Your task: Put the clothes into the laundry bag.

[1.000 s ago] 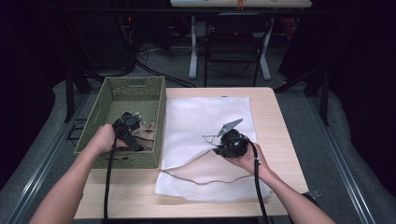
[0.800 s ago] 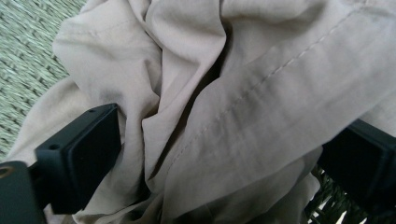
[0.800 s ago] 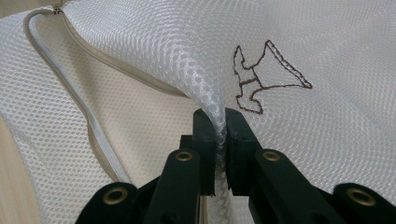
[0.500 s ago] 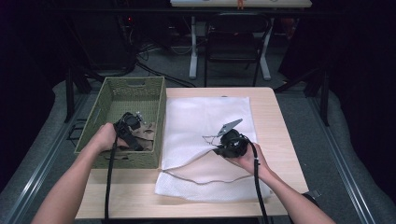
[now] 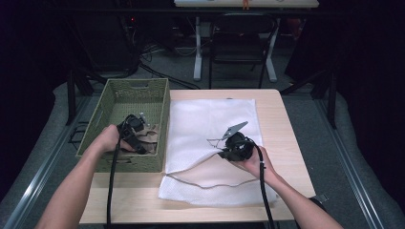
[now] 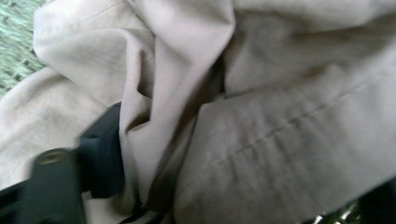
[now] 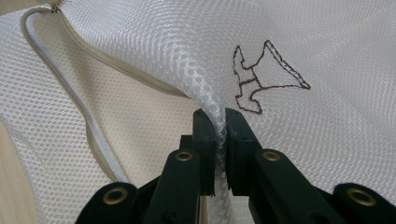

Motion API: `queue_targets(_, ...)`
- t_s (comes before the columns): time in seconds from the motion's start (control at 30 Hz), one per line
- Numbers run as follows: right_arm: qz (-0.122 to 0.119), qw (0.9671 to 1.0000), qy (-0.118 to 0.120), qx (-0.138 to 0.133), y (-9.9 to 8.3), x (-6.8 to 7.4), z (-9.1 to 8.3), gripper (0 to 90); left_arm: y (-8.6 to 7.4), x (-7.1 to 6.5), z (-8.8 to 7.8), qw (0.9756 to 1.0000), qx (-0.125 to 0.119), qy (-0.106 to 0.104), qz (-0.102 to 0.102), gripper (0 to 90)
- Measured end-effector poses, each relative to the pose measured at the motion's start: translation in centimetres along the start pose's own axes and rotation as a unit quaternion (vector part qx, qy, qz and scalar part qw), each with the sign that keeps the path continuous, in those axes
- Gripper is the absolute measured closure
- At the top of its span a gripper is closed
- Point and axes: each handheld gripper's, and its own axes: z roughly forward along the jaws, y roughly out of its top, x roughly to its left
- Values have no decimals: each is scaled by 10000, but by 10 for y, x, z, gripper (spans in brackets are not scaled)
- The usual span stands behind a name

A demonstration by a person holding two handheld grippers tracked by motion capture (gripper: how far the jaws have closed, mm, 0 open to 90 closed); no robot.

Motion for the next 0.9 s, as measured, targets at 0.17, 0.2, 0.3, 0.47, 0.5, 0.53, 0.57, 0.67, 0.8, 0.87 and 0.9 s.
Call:
queue_targets(0.17,1,10000,-9,8,0,0,0,845,-1,2,1,9996,-38,-259,56,372)
queue_targets(0.2,6,10000,-7,3,0,0,0,845,-1,2,1,9995,-43,-308,62,403)
queue_targets(0.3,6,10000,-10,2,0,0,0,845,-2,3,2,9990,-48,-444,56,480)
queue_targets(0.47,2,10000,-6,0,0,0,0,845,-3,1,0,9989,-76,-448,107,563)
queue_targets(0.5,3,10000,-7,-2,0,0,-1,845,-3,0,0,9989,-66,-449,122,572)
queue_targets(0.53,1,10000,-8,-5,0,0,-1,845,-3,0,-1,9990,-99,-419,140,580)
queue_targets(0.57,3,10000,-9,-8,0,0,-1,845,-4,-1,-2,9990,-129,-400,139,586)
queue_targets(0.67,-15,10000,-13,-16,0,-1,-1,845,-6,-1,-6,9992,-193,-308,146,596)
queue_targets(0.8,-15,10000,-12,-16,0,-1,-1,845,-9,-2,-12,9993,-292,-201,137,602)
queue_targets(0.87,-13,10000,-9,-13,0,0,-1,845,-11,-3,-15,9992,-337,-150,163,604)
queue_targets(0.9,-11,10000,-9,-12,0,0,-1,845,-12,-3,-17,9992,-357,-101,154,605)
